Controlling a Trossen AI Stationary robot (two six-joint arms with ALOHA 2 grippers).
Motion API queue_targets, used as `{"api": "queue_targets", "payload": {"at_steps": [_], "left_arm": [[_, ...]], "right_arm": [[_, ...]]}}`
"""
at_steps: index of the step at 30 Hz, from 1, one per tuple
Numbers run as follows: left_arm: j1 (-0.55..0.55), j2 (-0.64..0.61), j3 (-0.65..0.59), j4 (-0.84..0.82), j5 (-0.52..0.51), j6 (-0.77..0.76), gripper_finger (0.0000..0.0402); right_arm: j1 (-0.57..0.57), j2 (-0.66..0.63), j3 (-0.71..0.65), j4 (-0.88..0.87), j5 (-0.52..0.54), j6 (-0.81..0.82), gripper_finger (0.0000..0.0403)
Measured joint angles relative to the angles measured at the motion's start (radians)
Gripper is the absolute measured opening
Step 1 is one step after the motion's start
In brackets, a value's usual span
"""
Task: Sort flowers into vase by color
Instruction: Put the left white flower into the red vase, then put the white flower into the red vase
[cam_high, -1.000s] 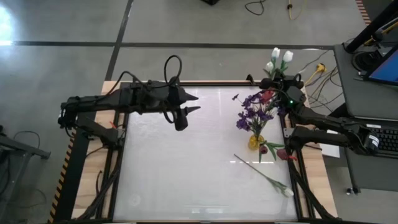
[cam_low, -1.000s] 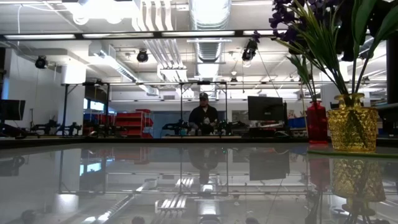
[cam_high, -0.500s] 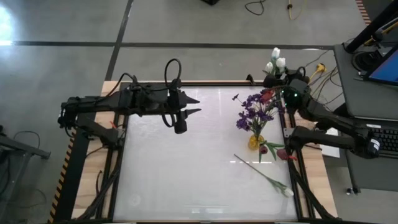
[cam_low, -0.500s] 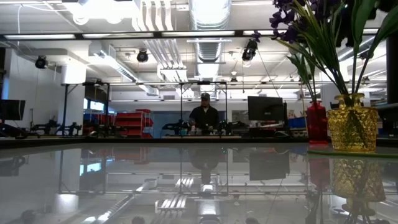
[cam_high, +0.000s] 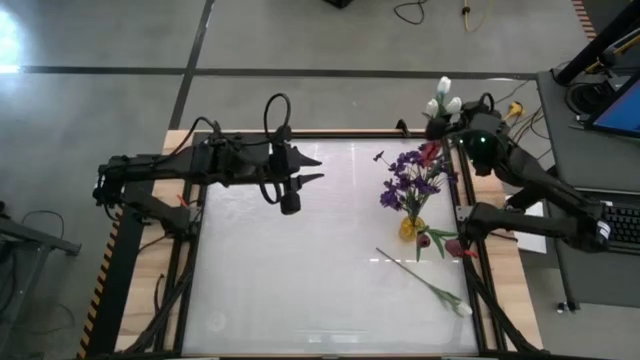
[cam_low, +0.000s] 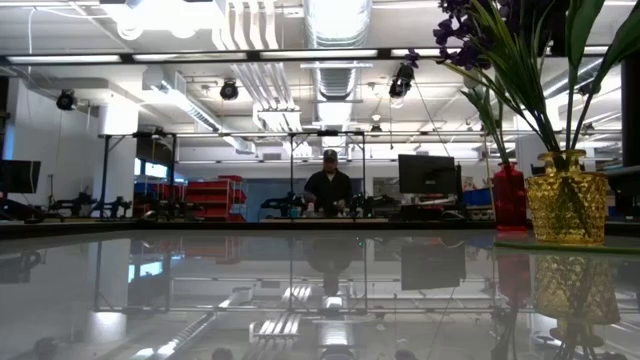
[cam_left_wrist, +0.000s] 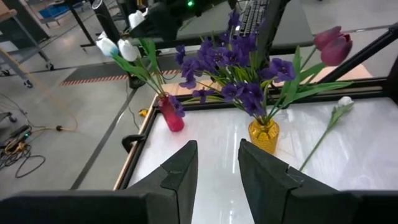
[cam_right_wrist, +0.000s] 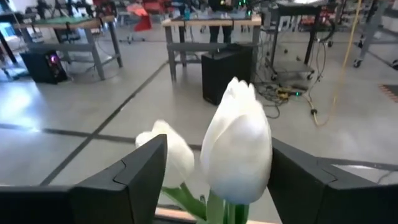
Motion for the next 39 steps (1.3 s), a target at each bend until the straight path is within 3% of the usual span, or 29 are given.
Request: {"api": "queue_targets", "payload": {"at_steps": [8, 14, 18, 28, 31, 39], "left_arm": [[-0.008, 0.000, 0.000, -0.001, 0.021, -0.007, 0.0102], [-0.034, 0.000, 0.000, -0.001, 0.021, -0.013, 0.0102], [-0.063, 0.000, 0.000, 0.014, 0.021, -0.008, 0.0102], [-0.147, 0.018, 0.000, 0.069, 0.022, 0.034, 0.0102], [-0.164, 0.039, -0.005, 0.066, 0.035, 0.034, 0.0102], [-0.176, 0.118, -0.006, 0.124, 0.148, 0.034, 0.0102]], "right_arm": [[0.000, 0.039, 0.035, -0.029, -0.053, 0.021, 0.0278], [0.000, 0.072, 0.182, -0.271, -0.077, 0.086, 0.0299], [0.002, 0.080, 0.262, -0.368, -0.102, 0.108, 0.0302], [0.002, 0.069, 0.339, -0.361, -0.237, 0.076, 0.0291], [0.002, 0.054, 0.348, -0.297, -0.412, 0.076, 0.0290], [0.060, 0.048, 0.346, -0.064, -1.086, 0.130, 0.0282]]}}
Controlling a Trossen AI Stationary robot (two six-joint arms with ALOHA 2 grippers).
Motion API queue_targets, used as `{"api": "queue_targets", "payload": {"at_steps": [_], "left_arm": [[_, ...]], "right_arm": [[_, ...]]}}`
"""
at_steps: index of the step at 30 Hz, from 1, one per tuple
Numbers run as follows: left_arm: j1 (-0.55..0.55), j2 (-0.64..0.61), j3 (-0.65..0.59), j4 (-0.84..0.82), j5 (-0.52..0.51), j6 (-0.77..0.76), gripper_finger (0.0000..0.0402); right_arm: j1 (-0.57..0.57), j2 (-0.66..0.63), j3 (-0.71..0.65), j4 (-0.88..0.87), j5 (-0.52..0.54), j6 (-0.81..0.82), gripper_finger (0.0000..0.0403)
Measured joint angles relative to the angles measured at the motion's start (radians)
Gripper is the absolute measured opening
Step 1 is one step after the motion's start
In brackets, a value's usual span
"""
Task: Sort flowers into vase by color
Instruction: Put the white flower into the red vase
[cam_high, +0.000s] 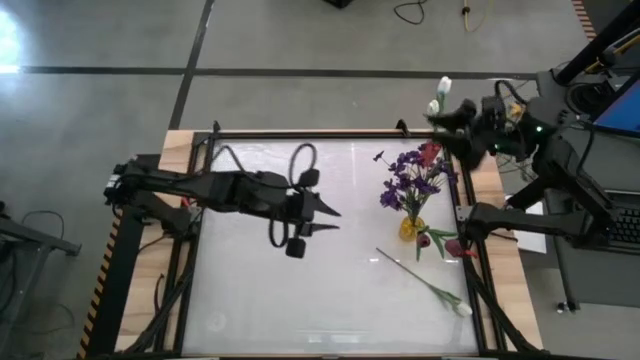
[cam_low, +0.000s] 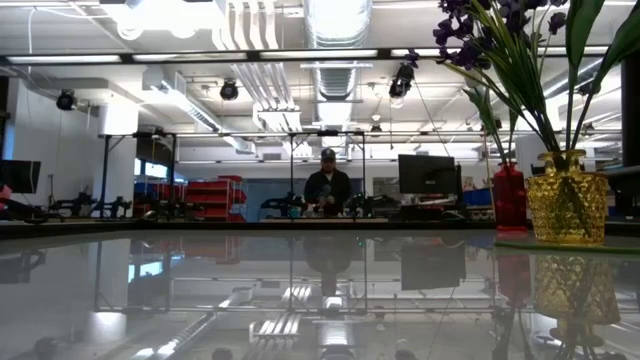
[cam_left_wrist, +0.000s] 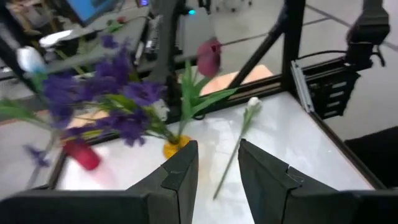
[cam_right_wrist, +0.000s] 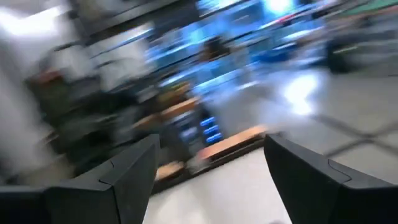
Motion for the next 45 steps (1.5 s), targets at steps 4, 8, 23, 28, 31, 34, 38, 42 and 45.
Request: {"api": "queue_targets", "payload": {"at_steps": [4, 8, 23, 28, 31, 34, 38, 42, 45], "left_arm": [[-0.002, 0.066, 0.000, 0.028, 0.035, 0.003, 0.0102], [-0.005, 0.128, 0.001, 0.032, 0.041, -0.015, 0.0102], [-0.004, 0.202, 0.003, 0.091, 0.039, -0.008, 0.0102], [-0.004, 0.181, 0.004, 0.064, 0.035, -0.008, 0.0102], [-0.004, 0.176, 0.004, 0.042, 0.028, -0.005, 0.0102], [-0.004, 0.176, 0.004, 0.022, 0.028, 0.018, 0.0102], [-0.004, 0.176, 0.003, 0.010, 0.028, 0.044, 0.0102], [-0.004, 0.176, 0.003, 0.007, 0.028, 0.071, 0.0102], [-0.004, 0.176, 0.003, -0.004, 0.027, 0.092, 0.0102]], "right_arm": [[0.119, 0.017, -0.015, -0.005, -0.171, -0.026, 0.0268], [0.283, 0.024, -0.034, 0.001, -0.194, -0.052, 0.0254], [0.878, 0.048, -0.074, 0.141, -0.152, -0.027, 0.0240], [1.091, 0.092, -0.074, 0.152, -0.009, 0.049, 0.0235], [1.216, 0.144, -0.074, 0.137, 0.129, 0.120, 0.0235], [1.330, 0.207, -0.073, 0.128, 0.257, 0.215, 0.0235], [1.454, 0.286, -0.047, 0.135, 0.430, 0.384, 0.0235], [1.555, 0.373, -0.012, 0.114, 0.596, 0.574, 0.0235], [1.617, 0.434, 0.021, 0.037, 0.684, 0.743, 0.0235]]}}
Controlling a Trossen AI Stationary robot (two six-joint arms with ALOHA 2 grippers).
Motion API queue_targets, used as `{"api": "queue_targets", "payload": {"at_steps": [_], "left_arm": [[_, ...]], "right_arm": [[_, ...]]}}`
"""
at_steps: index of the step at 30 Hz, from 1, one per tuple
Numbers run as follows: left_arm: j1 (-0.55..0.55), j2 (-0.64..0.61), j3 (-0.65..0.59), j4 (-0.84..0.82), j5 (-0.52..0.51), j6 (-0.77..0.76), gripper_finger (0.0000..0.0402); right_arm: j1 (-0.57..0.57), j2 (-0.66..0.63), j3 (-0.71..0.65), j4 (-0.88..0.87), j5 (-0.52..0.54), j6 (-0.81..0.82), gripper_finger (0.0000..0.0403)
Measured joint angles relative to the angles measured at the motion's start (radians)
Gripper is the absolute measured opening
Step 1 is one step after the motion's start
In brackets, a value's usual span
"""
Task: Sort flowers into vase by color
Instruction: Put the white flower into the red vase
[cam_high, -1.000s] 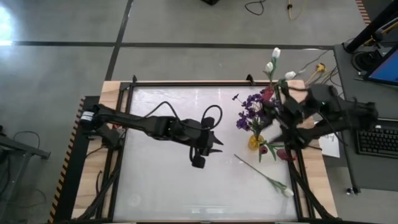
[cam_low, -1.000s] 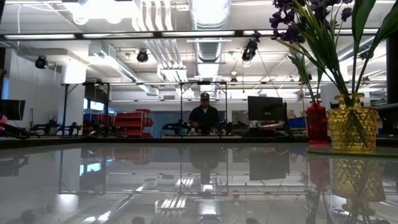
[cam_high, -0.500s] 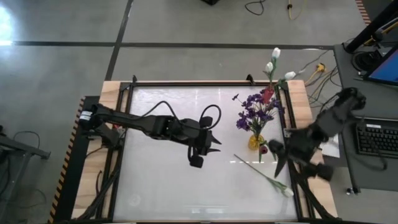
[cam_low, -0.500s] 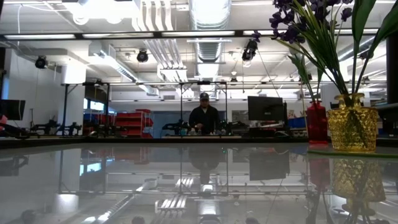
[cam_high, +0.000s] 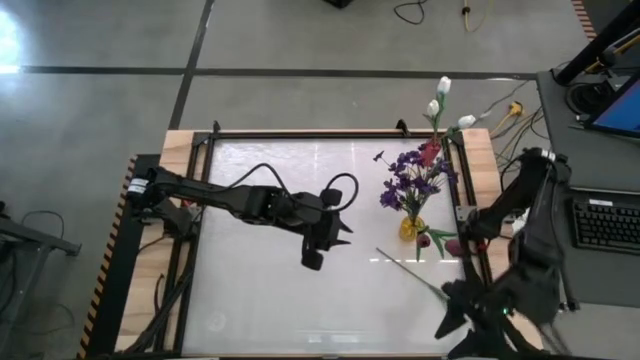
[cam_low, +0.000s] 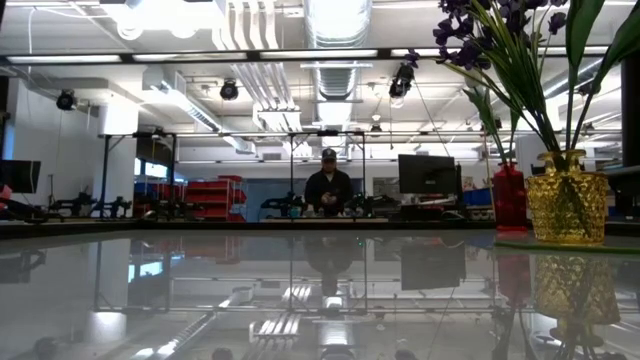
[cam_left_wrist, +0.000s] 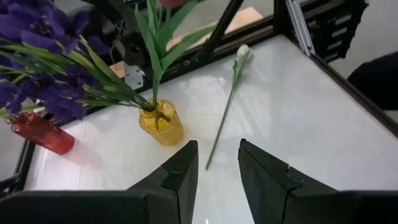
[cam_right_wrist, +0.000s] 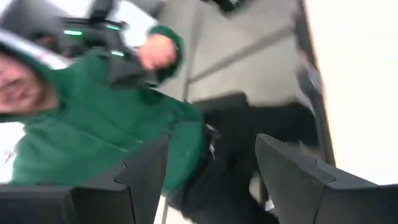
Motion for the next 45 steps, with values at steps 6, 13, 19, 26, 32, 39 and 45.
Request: {"api": "queue_targets", "payload": {"at_steps": [6, 13, 19, 26, 32, 39, 45], "left_arm": [[0.000, -0.001, -0.001, -0.045, -0.001, 0.031, 0.0102], [0.000, -0.001, -0.001, -0.070, -0.001, 0.031, 0.0102], [0.000, -0.001, -0.001, -0.110, 0.000, 0.031, 0.0102], [0.000, -0.001, -0.001, -0.107, 0.001, 0.031, 0.0102], [0.000, -0.001, -0.001, -0.104, 0.002, 0.031, 0.0102], [-0.007, -0.001, -0.001, -0.105, 0.003, 0.019, 0.0102], [-0.022, -0.001, -0.001, -0.105, 0.005, 0.013, 0.0102]], "right_arm": [[0.095, 0.123, 0.061, -0.363, 0.043, 0.507, 0.0235], [0.097, 0.263, 0.062, -0.808, -0.158, 0.864, 0.0235], [0.045, 0.390, 0.056, -0.942, -0.247, 0.829, 0.0235], [-0.018, 0.510, 0.042, -0.940, -0.330, 0.692, 0.0235], [-0.026, 0.463, -0.079, -0.813, -0.363, 0.691, 0.0231], [-0.035, 0.328, -0.256, -0.692, -0.363, 0.698, 0.0226], [-0.035, 0.289, -0.385, -0.485, -0.363, 0.681, 0.0212]]}}
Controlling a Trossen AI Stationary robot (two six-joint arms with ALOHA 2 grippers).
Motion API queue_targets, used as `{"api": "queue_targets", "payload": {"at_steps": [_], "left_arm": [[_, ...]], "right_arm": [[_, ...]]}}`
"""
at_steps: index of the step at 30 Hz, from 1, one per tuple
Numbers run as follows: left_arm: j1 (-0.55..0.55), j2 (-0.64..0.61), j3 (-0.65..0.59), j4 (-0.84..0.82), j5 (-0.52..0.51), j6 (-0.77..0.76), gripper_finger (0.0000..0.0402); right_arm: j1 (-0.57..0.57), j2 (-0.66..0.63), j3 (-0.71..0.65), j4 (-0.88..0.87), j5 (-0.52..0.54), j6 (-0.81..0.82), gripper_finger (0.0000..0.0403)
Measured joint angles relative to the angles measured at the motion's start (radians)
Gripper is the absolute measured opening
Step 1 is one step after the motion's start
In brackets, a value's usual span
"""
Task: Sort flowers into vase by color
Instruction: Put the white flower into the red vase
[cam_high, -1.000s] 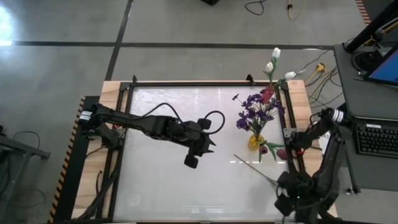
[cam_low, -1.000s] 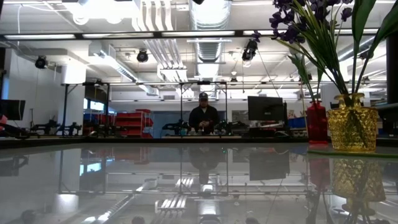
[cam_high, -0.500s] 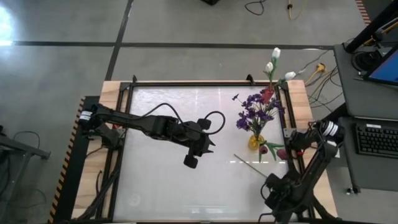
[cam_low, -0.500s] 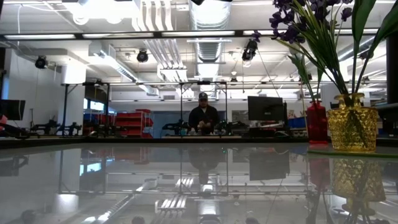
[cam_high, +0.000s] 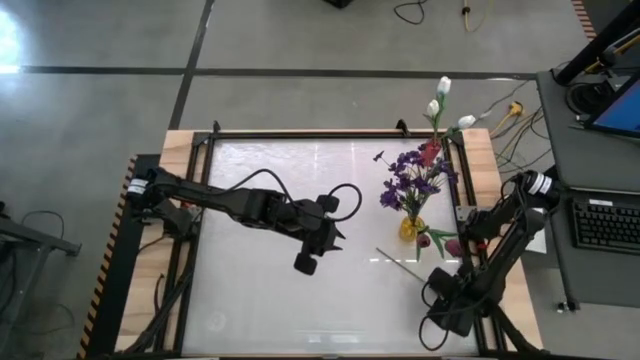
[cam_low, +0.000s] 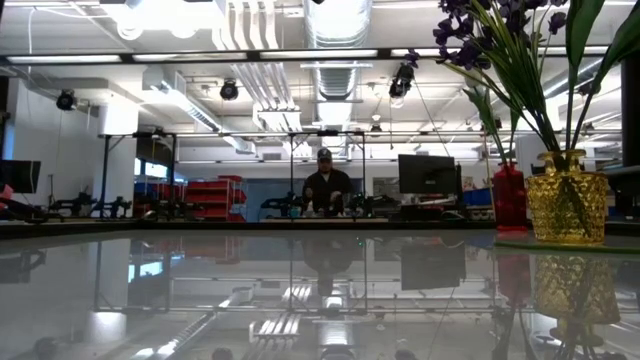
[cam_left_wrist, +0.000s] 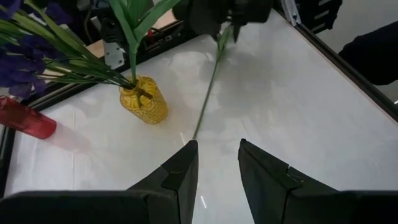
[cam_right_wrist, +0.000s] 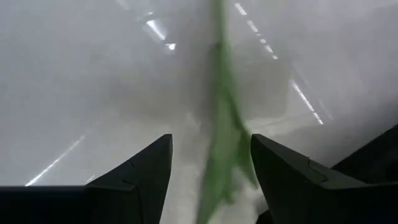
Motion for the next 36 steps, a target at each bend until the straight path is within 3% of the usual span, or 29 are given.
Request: {"api": "queue_targets", "payload": {"at_steps": [8, 14, 18, 28, 32, 36], "left_arm": [[-0.001, 0.001, 0.000, 0.000, 0.000, 0.000, 0.0102], [-0.001, 0.001, 0.000, 0.013, 0.002, 0.006, 0.0102], [-0.001, 0.001, 0.000, 0.051, 0.077, 0.015, 0.0102], [0.003, 0.053, -0.002, 0.164, 0.147, -0.109, 0.0108], [0.003, 0.146, 0.005, 0.254, 0.207, -0.162, 0.0140], [-0.006, 0.259, 0.038, 0.329, 0.207, -0.118, 0.0185]], "right_arm": [[0.000, 0.074, -0.041, -0.003, 0.001, -0.051, 0.0165], [-0.004, 0.144, 0.018, -0.022, 0.013, -0.184, 0.0079], [-0.005, 0.188, 0.101, -0.109, 0.038, -0.280, 0.0019], [-0.009, 0.290, 0.439, -0.468, 0.260, -0.484, 0.0013], [-0.032, 0.347, 0.530, -0.548, 0.301, -0.535, 0.0013], [-0.068, 0.379, 0.575, -0.561, 0.297, -0.563, 0.0013]]}}
